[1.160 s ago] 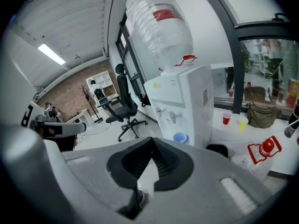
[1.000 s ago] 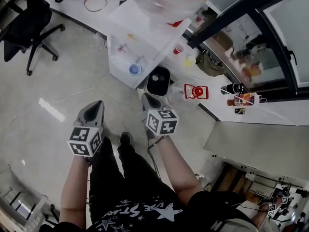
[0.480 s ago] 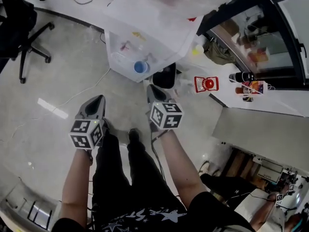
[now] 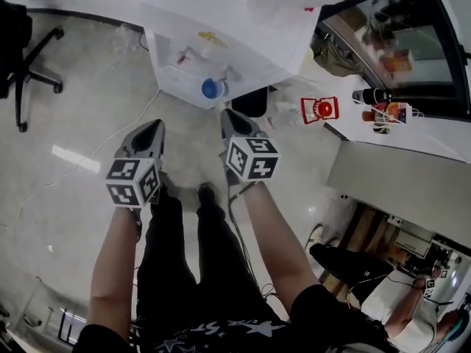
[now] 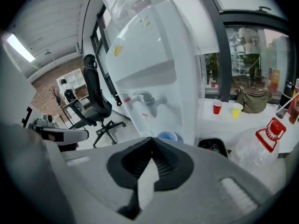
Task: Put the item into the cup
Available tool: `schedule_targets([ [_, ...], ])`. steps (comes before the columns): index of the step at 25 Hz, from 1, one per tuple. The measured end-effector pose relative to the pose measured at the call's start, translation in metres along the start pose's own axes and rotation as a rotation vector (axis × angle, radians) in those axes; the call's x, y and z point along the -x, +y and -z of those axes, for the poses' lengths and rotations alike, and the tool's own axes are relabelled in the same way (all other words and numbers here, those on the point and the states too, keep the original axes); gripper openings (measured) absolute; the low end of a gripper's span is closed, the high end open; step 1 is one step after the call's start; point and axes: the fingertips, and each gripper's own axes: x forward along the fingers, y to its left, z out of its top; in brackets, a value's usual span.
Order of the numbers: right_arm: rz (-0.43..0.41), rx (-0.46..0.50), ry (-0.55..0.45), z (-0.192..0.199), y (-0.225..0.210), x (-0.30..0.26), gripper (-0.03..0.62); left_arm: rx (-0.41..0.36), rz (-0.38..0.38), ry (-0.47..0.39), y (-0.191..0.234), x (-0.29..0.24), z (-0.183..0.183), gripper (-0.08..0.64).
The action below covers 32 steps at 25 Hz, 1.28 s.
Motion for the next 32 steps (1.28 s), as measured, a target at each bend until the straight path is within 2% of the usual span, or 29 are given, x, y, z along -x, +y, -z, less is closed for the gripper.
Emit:
schedule_targets([
  [9, 0.046, -0.077, -0.032, -0.01, -0.014, -0.038, 0.002, -0.023, 0.036, 0.04, 0.017, -0.028, -0.002, 0.005],
  [14, 0.077, -0.064, -0.027, -0.006, -0.019, -0.053, 0.002, 0.005, 0.031, 0.056, 0.028, -0.04, 0.006, 0.005],
  [23, 0.1, -0.084, -0.015, -0.001, -0.029, -0.083, 0.002, -0.002, 0.054, 0.098, 0.038, -0.058, 0.016, 0.005],
  [32, 0.107, -0.064, 0.015, 0.003, -0.038, -0.109, 0.002, -0.004, 0.059, 0.12, 0.044, -0.072, 0.022, 0.005],
])
